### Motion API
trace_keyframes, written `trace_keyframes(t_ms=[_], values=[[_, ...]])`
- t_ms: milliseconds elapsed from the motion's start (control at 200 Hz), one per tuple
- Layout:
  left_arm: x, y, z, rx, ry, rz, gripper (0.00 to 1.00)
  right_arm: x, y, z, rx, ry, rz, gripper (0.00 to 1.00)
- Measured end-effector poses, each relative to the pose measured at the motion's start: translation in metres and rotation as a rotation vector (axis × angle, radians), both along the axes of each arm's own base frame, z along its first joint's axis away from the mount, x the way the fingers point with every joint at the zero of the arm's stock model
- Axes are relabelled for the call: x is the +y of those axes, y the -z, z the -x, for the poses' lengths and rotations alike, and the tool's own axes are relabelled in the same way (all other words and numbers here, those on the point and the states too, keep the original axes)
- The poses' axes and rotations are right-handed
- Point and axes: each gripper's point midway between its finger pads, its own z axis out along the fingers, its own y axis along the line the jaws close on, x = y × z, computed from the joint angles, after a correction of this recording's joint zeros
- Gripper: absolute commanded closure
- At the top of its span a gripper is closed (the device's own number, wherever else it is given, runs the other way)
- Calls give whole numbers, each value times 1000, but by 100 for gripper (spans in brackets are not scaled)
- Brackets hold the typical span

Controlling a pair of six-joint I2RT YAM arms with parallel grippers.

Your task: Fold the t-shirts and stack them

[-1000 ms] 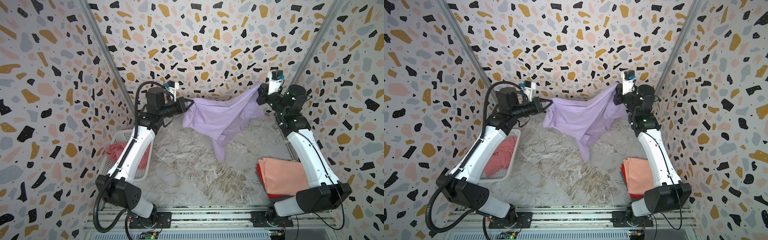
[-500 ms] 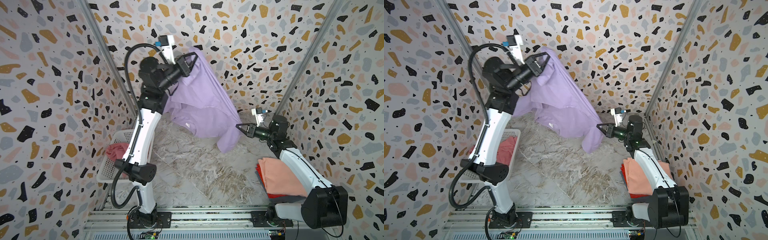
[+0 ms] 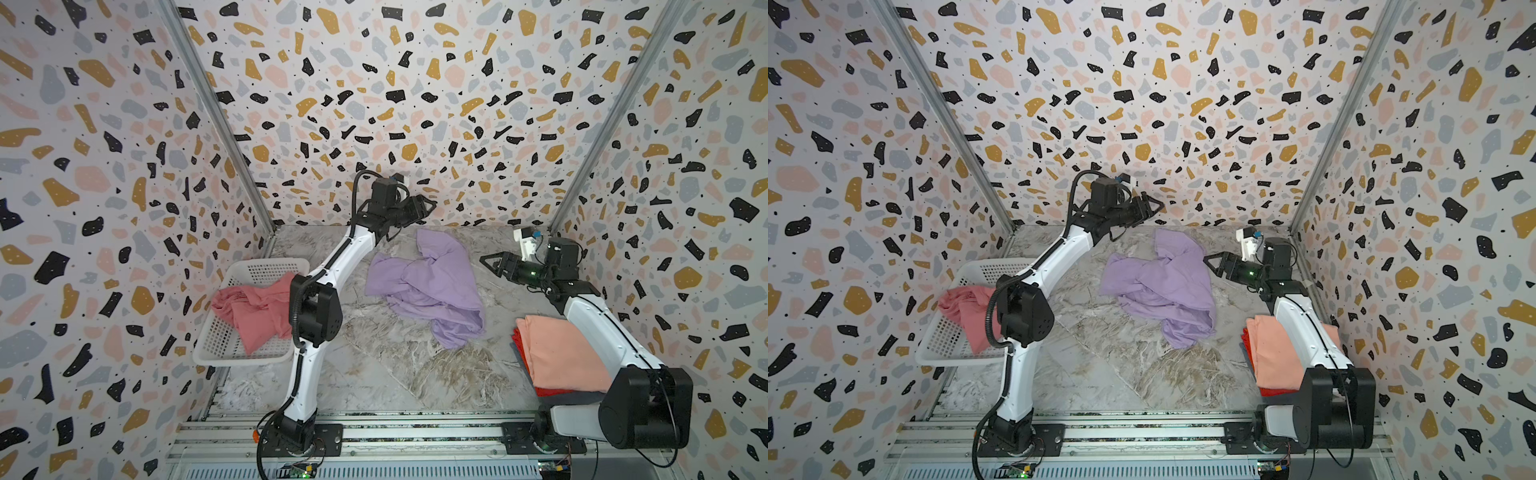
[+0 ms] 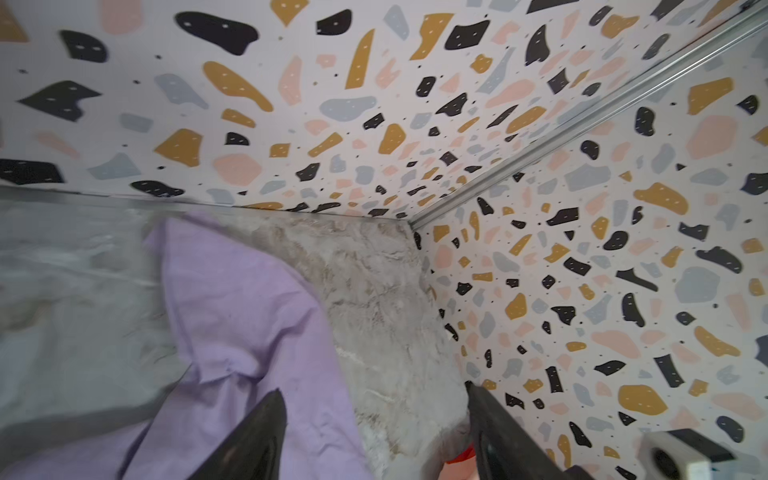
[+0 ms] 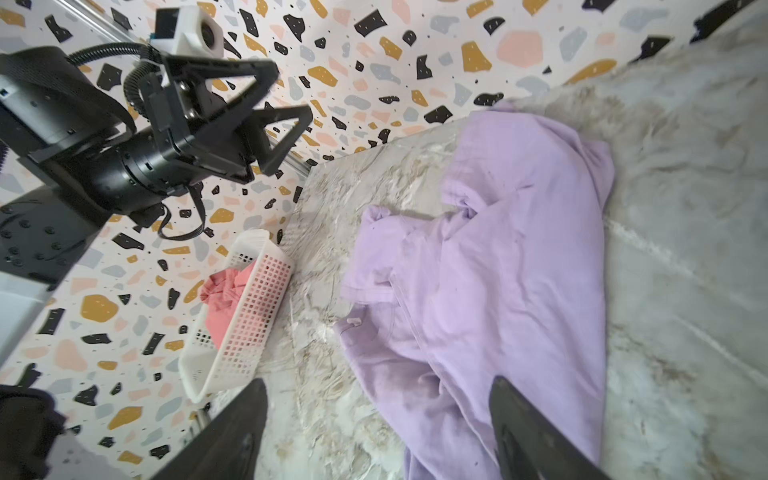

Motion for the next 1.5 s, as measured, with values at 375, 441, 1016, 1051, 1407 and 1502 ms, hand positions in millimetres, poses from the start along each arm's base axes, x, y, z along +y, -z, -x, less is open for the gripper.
trace_keyframes(t_ms=[375, 441, 1016, 1051, 1407, 1502], values=[[78, 128, 117, 279, -29, -307, 34, 112, 77, -29, -69, -214, 316, 19], [88, 168, 140, 371, -23, -358, 34, 126, 96, -36, -68, -240, 358, 19], [73, 252, 170, 526, 111, -318, 55, 180, 212, -78, -28, -314, 543, 22], [70, 254, 170, 534, 124, -304, 61, 181, 217, -79, -27, -310, 553, 24], [65, 256, 163, 535, 179, -316, 100, 183, 230, -89, -45, -218, 610, 75], [70, 257, 163, 547, 174, -319, 100, 186, 229, -88, -40, -219, 592, 93]])
